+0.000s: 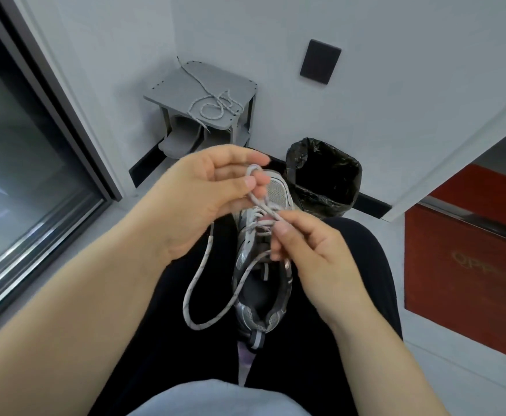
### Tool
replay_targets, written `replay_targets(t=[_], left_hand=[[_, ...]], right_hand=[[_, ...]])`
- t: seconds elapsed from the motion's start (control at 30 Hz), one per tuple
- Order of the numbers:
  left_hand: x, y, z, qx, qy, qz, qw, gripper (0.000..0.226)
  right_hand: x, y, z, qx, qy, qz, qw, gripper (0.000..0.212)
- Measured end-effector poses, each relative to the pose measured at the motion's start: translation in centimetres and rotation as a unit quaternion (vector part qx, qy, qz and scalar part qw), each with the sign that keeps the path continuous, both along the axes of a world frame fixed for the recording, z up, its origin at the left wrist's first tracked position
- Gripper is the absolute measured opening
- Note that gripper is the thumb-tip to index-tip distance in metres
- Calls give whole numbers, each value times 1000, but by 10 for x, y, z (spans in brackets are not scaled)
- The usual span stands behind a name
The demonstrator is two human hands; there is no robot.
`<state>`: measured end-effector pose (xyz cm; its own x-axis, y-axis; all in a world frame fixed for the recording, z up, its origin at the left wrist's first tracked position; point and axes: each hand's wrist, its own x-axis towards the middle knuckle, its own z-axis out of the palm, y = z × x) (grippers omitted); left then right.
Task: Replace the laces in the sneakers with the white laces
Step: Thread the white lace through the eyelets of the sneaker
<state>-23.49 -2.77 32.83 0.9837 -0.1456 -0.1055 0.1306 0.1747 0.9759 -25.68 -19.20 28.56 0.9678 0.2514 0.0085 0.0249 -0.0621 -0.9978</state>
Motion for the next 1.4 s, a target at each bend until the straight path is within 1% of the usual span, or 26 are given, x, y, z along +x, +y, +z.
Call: replay_targets(t=[0.07,0.13,0.2,0.27,0.33,0.47,0.57,0.6,0.67,0.7,0.73,0.77,0.8,0.83,0.87,0.93,0.97,1.0,1.1,1.2,1.3,1.4], left_hand=[[1,9,-5,19,12,27,999,24],[2,14,-11,58,17,41,997,25],[2,16,-17,117,9,57,991,29],[3,21,-23,206,-17,80,975,34],[4,25,-26,294,-44,90,951,34],[5,25,-32,448,-81,117,883,33],[6,26,-40,535,-90,120,831,43],[5,26,-41,555,-112,124,815,47],[0,20,-37,561,-208,110,794,50],[-3,12,-34,550,-259,75,791,46],[-8,2,-30,532,-292,18,794,40],[-13,-8,-25,509,-295,-52,807,33],[-17,-15,-22,487,-269,-117,823,27],[-18,-20,-21,474,-231,-159,835,24],[-16,-19,-21,477,-200,-170,839,24],[-11,-10,-24,502,-177,-144,834,23],[-9,-3,-27,513,-183,-125,829,21],[-8,2,-29,516,-195,-106,827,19],[-9,11,-37,511,-198,-68,834,26],[-15,13,-44,519,-184,-47,833,11],[-19,10,-47,526,-174,-33,832,6],[-21,8,-48,525,-171,-19,834,5]], right_hand=[[2,-11,-3,-37,-19,-12,999,25],[2,-17,-5,-59,-21,-7,998,26],[2,-18,-6,-69,-3,-4,998,19],[2,-19,-6,-62,7,-12,998,11],[2,-20,-5,-68,-1,-10,998,7],[2,-17,-4,-92,-2,9,996,19],[1,-17,-7,-189,-31,21,981,30],[1,-18,-7,-210,-36,24,977,32],[-1,-16,-7,-200,-31,29,979,29],[-2,-13,-5,-180,-20,30,983,25],[-2,-10,-3,-160,-12,31,987,21],[-2,-7,-2,-151,-16,28,988,21],[-1,-4,0,-153,-32,22,987,25],[0,-2,1,-161,-47,13,986,28],[1,-1,1,-160,-54,4,986,27],[3,-1,2,-149,-50,-18,987,19],[4,-2,1,-156,-50,-32,986,16],[4,-4,-2,-173,-56,-46,982,14],[4,-7,-10,-258,-90,-61,960,9],[1,-2,-16,-319,-88,-29,943,1],[0,3,-19,-327,-85,-33,941,12],[0,6,-19,-324,-91,-48,941,17]])
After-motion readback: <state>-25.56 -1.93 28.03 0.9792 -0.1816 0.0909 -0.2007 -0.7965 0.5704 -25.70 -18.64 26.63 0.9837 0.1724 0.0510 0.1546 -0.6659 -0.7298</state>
